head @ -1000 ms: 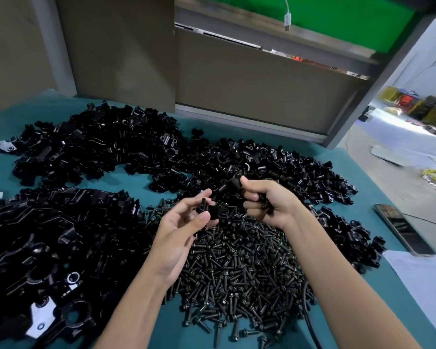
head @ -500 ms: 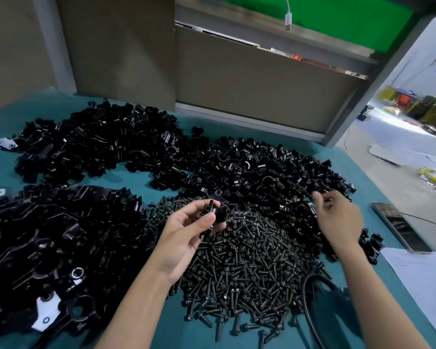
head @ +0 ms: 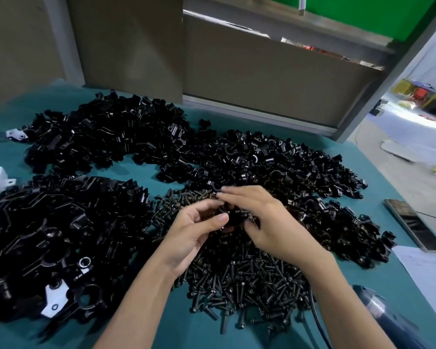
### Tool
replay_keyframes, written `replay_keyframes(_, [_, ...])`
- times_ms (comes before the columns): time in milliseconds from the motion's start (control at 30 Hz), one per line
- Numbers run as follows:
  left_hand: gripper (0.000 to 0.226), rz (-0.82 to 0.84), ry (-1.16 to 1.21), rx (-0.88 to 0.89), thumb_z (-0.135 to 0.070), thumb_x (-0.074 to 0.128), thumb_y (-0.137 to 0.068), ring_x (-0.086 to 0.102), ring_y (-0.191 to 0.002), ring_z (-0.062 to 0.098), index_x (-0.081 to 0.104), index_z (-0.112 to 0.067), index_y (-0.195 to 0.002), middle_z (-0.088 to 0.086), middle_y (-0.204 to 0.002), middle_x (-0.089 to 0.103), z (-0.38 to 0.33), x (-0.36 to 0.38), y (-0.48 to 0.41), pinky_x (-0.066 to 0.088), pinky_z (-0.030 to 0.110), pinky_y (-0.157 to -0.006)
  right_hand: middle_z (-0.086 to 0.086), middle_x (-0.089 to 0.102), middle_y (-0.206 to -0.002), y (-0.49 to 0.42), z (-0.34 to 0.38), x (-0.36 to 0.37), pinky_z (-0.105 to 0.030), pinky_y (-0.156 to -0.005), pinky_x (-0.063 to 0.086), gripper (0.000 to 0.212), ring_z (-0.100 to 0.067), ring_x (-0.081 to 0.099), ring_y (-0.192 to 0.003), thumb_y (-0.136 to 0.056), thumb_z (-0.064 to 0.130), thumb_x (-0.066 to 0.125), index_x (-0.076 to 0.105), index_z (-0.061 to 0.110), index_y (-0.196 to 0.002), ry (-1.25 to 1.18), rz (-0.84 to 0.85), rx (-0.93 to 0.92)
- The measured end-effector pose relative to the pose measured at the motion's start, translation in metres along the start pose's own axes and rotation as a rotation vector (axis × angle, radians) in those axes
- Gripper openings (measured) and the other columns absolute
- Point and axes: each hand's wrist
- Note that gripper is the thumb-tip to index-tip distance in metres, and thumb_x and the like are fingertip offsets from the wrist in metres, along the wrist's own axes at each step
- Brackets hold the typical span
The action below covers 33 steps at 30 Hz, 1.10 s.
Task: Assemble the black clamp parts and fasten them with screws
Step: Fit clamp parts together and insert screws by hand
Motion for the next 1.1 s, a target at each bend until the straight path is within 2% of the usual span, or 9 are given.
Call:
replay_keyframes(100, [0.036, 0.033, -0.009, -0.027, -0.017, 0.078, -0.073, 0.071, -0.091, 0.018, 0.076, -0.012, -0.108, 0.014, -0.108, 0.074, 0.0, -0.003, 0.001, 0.057, 0.024, -0.079, 0.0, 0.065, -0.128, -0.008, 0.006, -0.004, -0.017, -0.106, 0.037, 0.069, -0.013, 0.05, -0.121, -0.077, -0.018, 0.054, 0.058, 0.012, -0.139, 0.071, 0.041, 0.006])
replay_keyframes(233, [0.032, 0.038, 0.001, 0.017, -0.016, 0.078, -0.07, 0.07, -0.087, 0.013, 0.079, -0.016, -0.101, 0.004, -0.104, 0.075, -0.001, 0.001, 0.001, 0.056, 0.023, -0.075, 0.0, 0.071, -0.113, -0.005, 0.005, -0.006, -0.023, -0.094, 0.05, 0.045, -0.013, 0.065, -0.101, -0.085, -0.001, 0.071, 0.068, 0.018, -0.126, 0.071, -0.206, 0.132])
replay_keyframes(300, [0.03, 0.001, 0.012, 0.071, -0.019, 0.079, -0.068, 0.069, -0.093, 0.011, 0.08, -0.02, -0.099, 0.004, -0.111, 0.075, 0.0, 0.002, 0.0, 0.057, 0.023, -0.076, 0.009, 0.072, -0.107, -0.001, 0.004, -0.004, -0.02, -0.086, 0.053, 0.038, -0.007, 0.067, -0.094, -0.085, 0.008, 0.076, 0.071, 0.021, -0.12, -0.086, -0.411, 0.223])
replay_keyframes(367, [0.03, -0.064, 0.02, 0.113, -0.021, 0.081, -0.066, 0.07, -0.094, 0.011, 0.081, -0.023, -0.096, 0.003, -0.106, 0.076, 0.0, 0.002, -0.001, 0.057, 0.023, -0.077, 0.015, 0.072, -0.107, 0.0, 0.009, 0.001, -0.019, -0.087, 0.054, 0.036, -0.002, 0.068, -0.101, -0.084, 0.008, 0.078, 0.07, 0.024, -0.115, -0.387, -0.494, 0.261])
replay_keyframes(433, [0.03, -0.097, 0.043, 0.134, -0.021, 0.082, -0.064, 0.07, -0.093, 0.013, 0.081, -0.023, -0.095, 0.003, -0.099, 0.076, 0.001, 0.001, -0.002, 0.056, 0.022, -0.078, 0.012, 0.073, -0.108, -0.003, 0.017, 0.011, -0.023, -0.09, 0.055, 0.037, -0.003, 0.067, -0.106, -0.083, 0.007, 0.078, 0.069, 0.025, -0.114, -0.543, -0.457, 0.247])
replay_keyframes(733, [0.035, -0.159, 0.143, 0.163, -0.019, 0.082, -0.06, 0.074, -0.094, 0.015, 0.082, -0.02, -0.095, 0.005, -0.1, 0.078, 0.003, -0.002, -0.003, 0.057, 0.021, -0.078, 0.006, 0.074, -0.11, -0.008, 0.016, 0.037, -0.042, -0.094, 0.055, 0.035, -0.017, 0.069, -0.104, -0.083, 0.004, 0.077, 0.072, 0.027, -0.109, -0.73, -0.453, 0.214])
replay_keyframes(900, [0.036, -0.17, 0.188, 0.156, -0.019, 0.081, -0.065, 0.073, -0.099, 0.017, 0.08, -0.016, -0.101, 0.007, -0.108, 0.076, 0.005, -0.004, -0.004, 0.058, 0.024, -0.078, 0.001, 0.074, -0.114, -0.007, 0.014, 0.044, -0.037, -0.097, 0.054, 0.034, -0.016, 0.067, -0.11, -0.084, 0.001, 0.075, 0.072, 0.021, -0.112, -0.773, -0.477, 0.188])
replay_keyframes(1000, [0.034, -0.166, 0.176, 0.141, -0.021, 0.08, -0.067, 0.073, -0.096, 0.014, 0.08, -0.018, -0.101, 0.003, -0.101, 0.077, 0.006, -0.003, -0.004, 0.058, 0.023, -0.078, 0.002, 0.07, -0.123, -0.007, 0.015, 0.047, -0.039, -0.102, 0.05, 0.037, -0.013, 0.063, -0.118, -0.084, 0.012, 0.077, 0.069, 0.02, -0.12, -0.7, -0.462, 0.188])
replay_keyframes(1100, [0.048, -0.151, 0.211, 0.134, -0.023, 0.08, -0.065, 0.072, -0.103, 0.017, 0.072, -0.011, -0.111, 0.005, -0.107, 0.076, 0.005, -0.002, -0.005, 0.058, 0.027, -0.082, 0.007, 0.067, -0.126, -0.003, 0.011, 0.044, -0.029, -0.097, 0.052, 0.037, -0.012, 0.063, -0.115, -0.091, 0.021, 0.07, 0.063, 0.026, -0.127, -0.61, -0.506, 0.185])
Point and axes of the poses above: each hand's wrist, its own y-axis away from the middle knuckle, its own x-axis out of the palm, z = x × y
